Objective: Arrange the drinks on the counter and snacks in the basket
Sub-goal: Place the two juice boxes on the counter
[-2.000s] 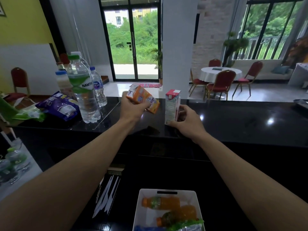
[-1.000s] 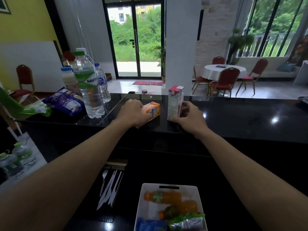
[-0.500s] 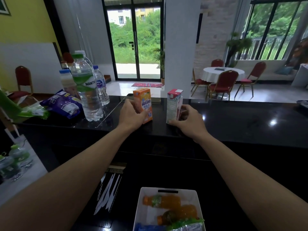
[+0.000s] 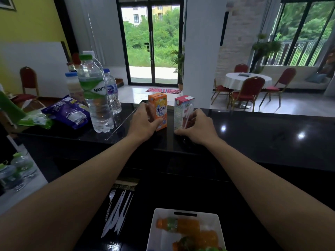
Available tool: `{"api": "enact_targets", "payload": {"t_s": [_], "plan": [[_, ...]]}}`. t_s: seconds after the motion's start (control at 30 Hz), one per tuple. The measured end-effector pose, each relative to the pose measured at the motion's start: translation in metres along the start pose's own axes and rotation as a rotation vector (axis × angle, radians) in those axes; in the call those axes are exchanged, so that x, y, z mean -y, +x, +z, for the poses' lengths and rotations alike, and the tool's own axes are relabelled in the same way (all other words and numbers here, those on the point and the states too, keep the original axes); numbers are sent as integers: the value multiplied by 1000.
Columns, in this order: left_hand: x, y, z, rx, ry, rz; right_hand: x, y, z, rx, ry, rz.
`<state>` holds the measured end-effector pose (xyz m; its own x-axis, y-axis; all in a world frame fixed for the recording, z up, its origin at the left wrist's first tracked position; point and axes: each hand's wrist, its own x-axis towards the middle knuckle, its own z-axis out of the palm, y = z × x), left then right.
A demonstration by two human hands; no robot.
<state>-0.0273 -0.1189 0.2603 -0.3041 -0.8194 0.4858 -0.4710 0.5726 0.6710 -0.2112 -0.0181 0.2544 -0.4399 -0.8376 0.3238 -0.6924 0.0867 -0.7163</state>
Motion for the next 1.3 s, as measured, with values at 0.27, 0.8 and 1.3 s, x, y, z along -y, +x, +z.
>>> {"api": "enact_targets", "payload": {"t_s": [0.27, 0.8, 1.3], "plan": [[19, 34, 9, -35, 28, -50, 4, 45, 28, 22, 16, 4], [68, 117, 32, -155, 47, -188, 13, 138, 91, 16, -3, -5], [78, 121, 32, -143, -26, -299, 11, 149, 106, 10, 8, -14]]}}
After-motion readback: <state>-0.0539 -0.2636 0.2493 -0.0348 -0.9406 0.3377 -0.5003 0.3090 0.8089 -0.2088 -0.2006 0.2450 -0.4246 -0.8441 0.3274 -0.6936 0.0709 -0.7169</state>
